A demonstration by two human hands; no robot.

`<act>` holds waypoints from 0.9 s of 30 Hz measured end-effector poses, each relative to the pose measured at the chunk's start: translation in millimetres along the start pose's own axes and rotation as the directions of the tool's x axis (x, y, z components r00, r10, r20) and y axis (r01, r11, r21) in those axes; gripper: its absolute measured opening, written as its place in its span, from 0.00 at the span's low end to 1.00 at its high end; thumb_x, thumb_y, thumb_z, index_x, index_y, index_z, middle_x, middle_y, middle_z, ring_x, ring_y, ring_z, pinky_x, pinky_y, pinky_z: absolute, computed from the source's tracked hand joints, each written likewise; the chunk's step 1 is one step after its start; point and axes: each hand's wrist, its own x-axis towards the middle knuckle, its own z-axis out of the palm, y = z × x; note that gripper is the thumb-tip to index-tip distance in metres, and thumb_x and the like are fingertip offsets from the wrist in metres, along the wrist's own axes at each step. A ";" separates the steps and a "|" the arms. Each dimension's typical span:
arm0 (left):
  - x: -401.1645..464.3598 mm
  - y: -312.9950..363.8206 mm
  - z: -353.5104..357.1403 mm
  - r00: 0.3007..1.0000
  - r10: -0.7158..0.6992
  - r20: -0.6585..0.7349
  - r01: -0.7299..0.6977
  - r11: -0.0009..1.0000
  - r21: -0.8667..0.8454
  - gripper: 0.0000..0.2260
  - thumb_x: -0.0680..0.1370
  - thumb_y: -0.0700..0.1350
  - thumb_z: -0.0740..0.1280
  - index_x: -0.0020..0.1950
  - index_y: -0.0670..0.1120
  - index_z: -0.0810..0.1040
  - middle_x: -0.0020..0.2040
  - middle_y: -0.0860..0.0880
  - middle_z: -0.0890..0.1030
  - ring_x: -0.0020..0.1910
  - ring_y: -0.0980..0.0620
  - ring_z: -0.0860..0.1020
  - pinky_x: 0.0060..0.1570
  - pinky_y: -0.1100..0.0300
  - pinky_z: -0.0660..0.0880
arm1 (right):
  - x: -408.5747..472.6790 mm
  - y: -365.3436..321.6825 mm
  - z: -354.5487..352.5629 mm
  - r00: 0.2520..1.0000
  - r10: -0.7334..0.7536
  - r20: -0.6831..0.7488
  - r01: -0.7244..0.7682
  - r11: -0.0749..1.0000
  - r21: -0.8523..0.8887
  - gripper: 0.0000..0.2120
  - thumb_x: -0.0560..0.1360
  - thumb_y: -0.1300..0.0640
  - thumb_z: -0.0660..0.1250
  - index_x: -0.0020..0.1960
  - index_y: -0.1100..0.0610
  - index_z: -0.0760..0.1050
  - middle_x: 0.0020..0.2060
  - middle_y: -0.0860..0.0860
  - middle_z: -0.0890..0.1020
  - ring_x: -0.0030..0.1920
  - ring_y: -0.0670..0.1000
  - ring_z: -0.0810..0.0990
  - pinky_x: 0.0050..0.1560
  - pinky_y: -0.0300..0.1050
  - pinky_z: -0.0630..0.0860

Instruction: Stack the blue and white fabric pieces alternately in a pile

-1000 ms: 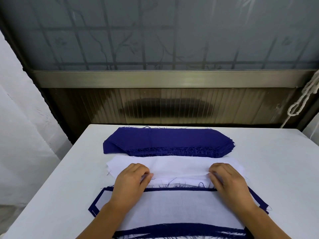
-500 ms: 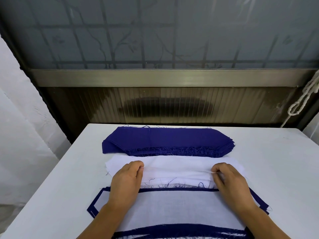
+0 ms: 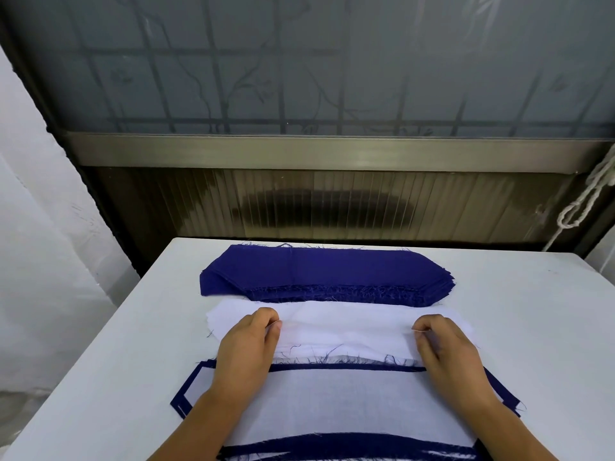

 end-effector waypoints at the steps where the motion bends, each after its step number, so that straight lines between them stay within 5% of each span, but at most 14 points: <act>1: 0.4 -0.2 0.3 1.000 -0.002 0.005 0.002 1.000 0.000 0.04 0.81 0.49 0.62 0.46 0.55 0.71 0.37 0.58 0.75 0.36 0.59 0.74 0.34 0.62 0.72 | -0.4 -1.6 -1.5 1.000 0.010 0.005 -0.010 1.000 0.002 0.11 0.76 0.65 0.66 0.49 0.49 0.73 0.46 0.42 0.77 0.44 0.46 0.76 0.42 0.43 0.73; 7: 1.2 0.9 0.1 1.000 0.021 0.003 -0.021 1.000 0.008 0.05 0.80 0.49 0.62 0.45 0.53 0.72 0.36 0.58 0.75 0.35 0.58 0.73 0.33 0.62 0.72 | 5.0 -36.8 4.2 0.977 -0.202 0.061 0.208 0.972 -0.108 0.14 0.71 0.57 0.74 0.56 0.53 0.77 0.53 0.45 0.79 0.54 0.51 0.77 0.57 0.43 0.69; 13: 1.4 2.0 -0.2 1.000 0.018 0.013 -0.018 1.000 0.015 0.05 0.81 0.49 0.62 0.45 0.52 0.72 0.36 0.57 0.75 0.35 0.57 0.73 0.33 0.61 0.72 | 21.8 -83.2 59.6 0.926 -0.276 0.256 0.338 0.910 -0.241 0.24 0.74 0.38 0.62 0.65 0.50 0.72 0.59 0.45 0.76 0.59 0.50 0.74 0.64 0.43 0.67; 20: 1.0 1.9 -2.6 0.999 0.019 0.028 -0.020 0.999 0.028 0.05 0.81 0.49 0.61 0.45 0.54 0.70 0.36 0.58 0.75 0.35 0.58 0.73 0.34 0.63 0.71 | 36.9 -75.0 57.0 0.959 -0.150 0.241 0.232 0.902 -0.364 0.06 0.76 0.54 0.62 0.53 0.49 0.72 0.49 0.45 0.78 0.47 0.49 0.74 0.48 0.40 0.69; 27: -0.4 3.1 -3.7 0.998 0.067 -0.004 -0.067 0.997 0.036 0.05 0.79 0.47 0.66 0.44 0.52 0.72 0.34 0.58 0.74 0.33 0.58 0.73 0.31 0.62 0.72 | 36.2 -8.0 -9.0 0.988 0.076 0.131 -0.022 0.927 -0.374 0.10 0.75 0.61 0.61 0.50 0.48 0.74 0.44 0.43 0.80 0.41 0.46 0.76 0.41 0.40 0.73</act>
